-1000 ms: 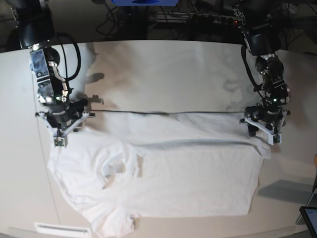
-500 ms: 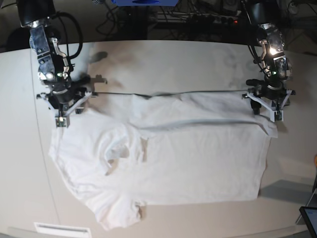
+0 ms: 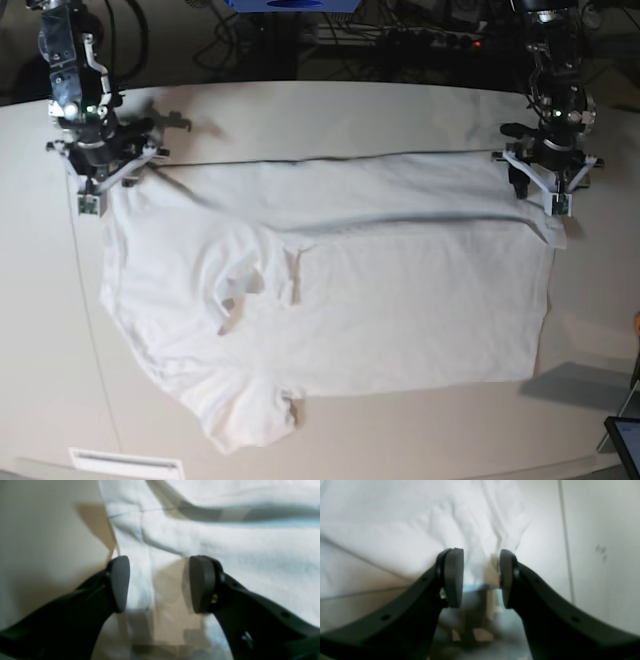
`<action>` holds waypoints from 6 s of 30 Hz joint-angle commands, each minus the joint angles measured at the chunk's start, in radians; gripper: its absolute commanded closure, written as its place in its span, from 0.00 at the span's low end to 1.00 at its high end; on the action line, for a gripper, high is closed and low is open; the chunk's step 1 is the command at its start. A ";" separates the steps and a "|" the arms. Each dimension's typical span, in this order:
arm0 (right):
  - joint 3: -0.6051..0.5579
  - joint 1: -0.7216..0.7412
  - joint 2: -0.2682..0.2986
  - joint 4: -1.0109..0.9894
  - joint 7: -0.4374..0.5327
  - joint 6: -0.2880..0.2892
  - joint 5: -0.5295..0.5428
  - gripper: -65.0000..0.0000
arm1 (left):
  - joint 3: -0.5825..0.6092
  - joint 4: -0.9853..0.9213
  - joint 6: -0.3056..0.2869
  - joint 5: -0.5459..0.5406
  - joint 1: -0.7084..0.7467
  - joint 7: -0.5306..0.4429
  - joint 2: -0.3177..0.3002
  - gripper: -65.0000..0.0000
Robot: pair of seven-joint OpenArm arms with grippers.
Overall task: Fold the T-shirt properly
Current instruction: 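Pull the grasped shirt edge with both grippers away from the shirt body, then hold the edge with both grippers and adjust to smooth the shirt flat, then open both grippers and move them along the shirt sides toward the hem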
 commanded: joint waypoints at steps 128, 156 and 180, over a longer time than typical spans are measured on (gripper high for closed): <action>0.075 -0.156 -0.026 -0.001 0.018 -0.006 -0.006 0.65 | 0.027 0.118 0.002 0.003 0.058 0.006 0.037 0.44; 0.075 -0.101 -0.026 0.114 0.011 -0.006 -0.006 0.65 | -0.073 0.242 0.001 -0.004 0.084 0.010 0.040 0.43; 0.286 0.493 -0.009 -0.169 -0.031 0.366 0.000 0.64 | -0.153 0.100 -0.002 0.006 -0.254 0.170 0.000 0.43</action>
